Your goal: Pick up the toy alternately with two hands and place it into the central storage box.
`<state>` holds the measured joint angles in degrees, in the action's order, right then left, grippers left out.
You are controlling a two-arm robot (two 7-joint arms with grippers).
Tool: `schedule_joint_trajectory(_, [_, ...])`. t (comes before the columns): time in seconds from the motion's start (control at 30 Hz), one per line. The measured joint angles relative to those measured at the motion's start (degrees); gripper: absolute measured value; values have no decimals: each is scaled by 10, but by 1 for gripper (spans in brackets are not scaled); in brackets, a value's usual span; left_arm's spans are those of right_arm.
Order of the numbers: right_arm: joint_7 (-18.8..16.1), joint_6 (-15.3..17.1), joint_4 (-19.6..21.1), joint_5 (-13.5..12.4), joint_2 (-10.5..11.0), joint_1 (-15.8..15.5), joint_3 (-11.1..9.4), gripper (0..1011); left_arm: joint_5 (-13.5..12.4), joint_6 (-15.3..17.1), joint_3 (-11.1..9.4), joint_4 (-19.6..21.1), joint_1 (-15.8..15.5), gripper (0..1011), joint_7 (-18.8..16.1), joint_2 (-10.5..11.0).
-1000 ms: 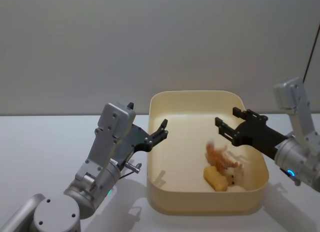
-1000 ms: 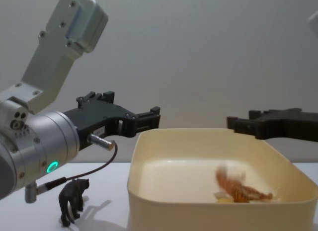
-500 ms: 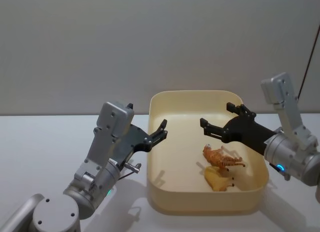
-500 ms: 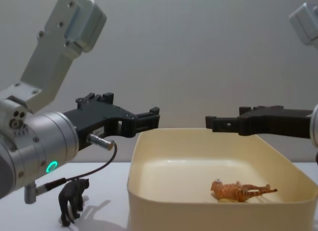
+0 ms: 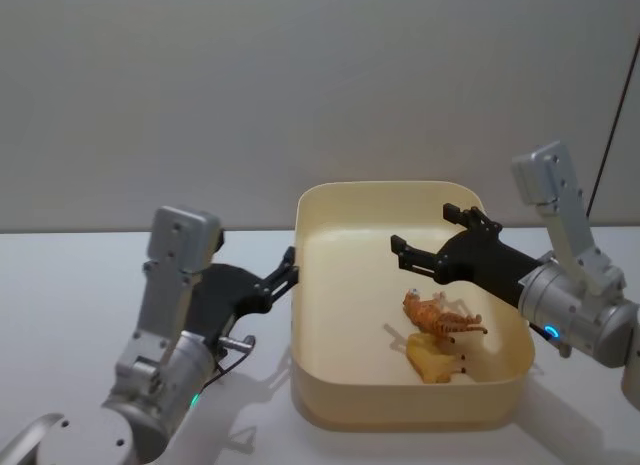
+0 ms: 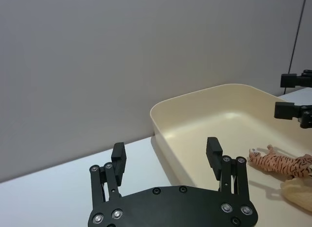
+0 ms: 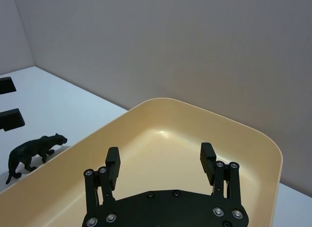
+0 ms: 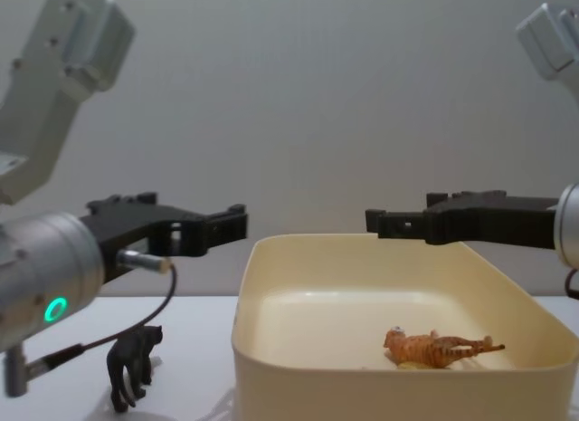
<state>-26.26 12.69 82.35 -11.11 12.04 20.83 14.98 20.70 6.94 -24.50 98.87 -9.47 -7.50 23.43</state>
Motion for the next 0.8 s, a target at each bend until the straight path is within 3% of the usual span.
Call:
schedule_joint_trajectory(0.33, [-1, 1, -2, 1, -2, 2, 1, 1001, 55, 35, 12, 31, 33, 1001, -42, 20])
schedule_joint_trajectory(0.8, [-2, 1, -3, 1, -2, 3, 1, 1001, 84, 91, 24, 13, 39, 1001, -13, 35])
